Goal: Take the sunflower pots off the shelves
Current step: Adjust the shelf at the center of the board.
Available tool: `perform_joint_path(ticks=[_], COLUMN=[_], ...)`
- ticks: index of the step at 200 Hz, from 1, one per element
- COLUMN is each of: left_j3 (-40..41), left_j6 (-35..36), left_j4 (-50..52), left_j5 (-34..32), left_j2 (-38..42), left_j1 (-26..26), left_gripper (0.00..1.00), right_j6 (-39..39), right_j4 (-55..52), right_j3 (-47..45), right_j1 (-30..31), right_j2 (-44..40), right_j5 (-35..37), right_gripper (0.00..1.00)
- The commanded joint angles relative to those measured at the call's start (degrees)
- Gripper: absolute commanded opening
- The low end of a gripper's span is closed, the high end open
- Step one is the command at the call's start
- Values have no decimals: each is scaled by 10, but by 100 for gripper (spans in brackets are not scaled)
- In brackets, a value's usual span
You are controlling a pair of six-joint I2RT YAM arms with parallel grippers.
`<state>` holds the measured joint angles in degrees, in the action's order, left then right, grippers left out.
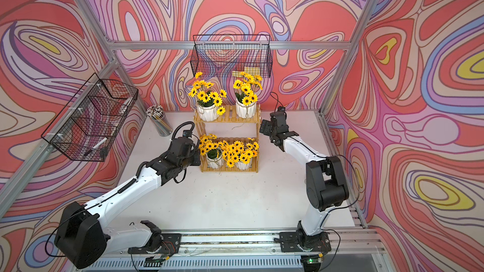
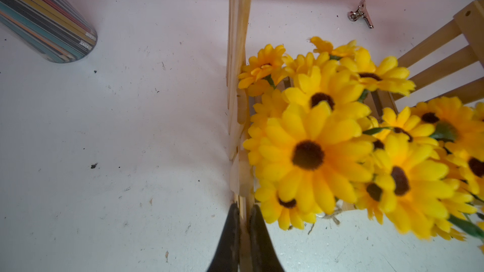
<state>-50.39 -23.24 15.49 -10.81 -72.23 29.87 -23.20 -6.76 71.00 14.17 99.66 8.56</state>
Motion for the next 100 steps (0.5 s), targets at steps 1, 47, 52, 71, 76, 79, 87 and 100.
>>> perform_joint_path(ticks=[1,47,52,71,76,79,87,100], left_j3=[-15,-11,-12,-12,-12,-12,-12,-15], left_j6=[-8,-13,-12,-17,-18,-18,-18,-15], left_j4=[8,5,4,1,1,1,1,6], left_j5=[127,129,131,135,135,135,134,129], left_j2=[13,24,24,23,23,23,23,26], left_j1=[40,42,42,44,44,45,45,45], left_gripper=[0,0,0,0,0,0,0,13], right_j6=[-2,1,0,2,2,3,5,9], right_j4=[29,31,30,31,30,29,28,24], right_j3=[16,18,19,22,23,25,26,31], right_j1=[24,24,24,25,24,24,25,24], right_j2=[14,15,15,15,15,15,15,15], right_j5=[-55,-51,-51,-51,-50,-50,-49,-47], right_gripper=[93,93,93,93,93,93,93,93])
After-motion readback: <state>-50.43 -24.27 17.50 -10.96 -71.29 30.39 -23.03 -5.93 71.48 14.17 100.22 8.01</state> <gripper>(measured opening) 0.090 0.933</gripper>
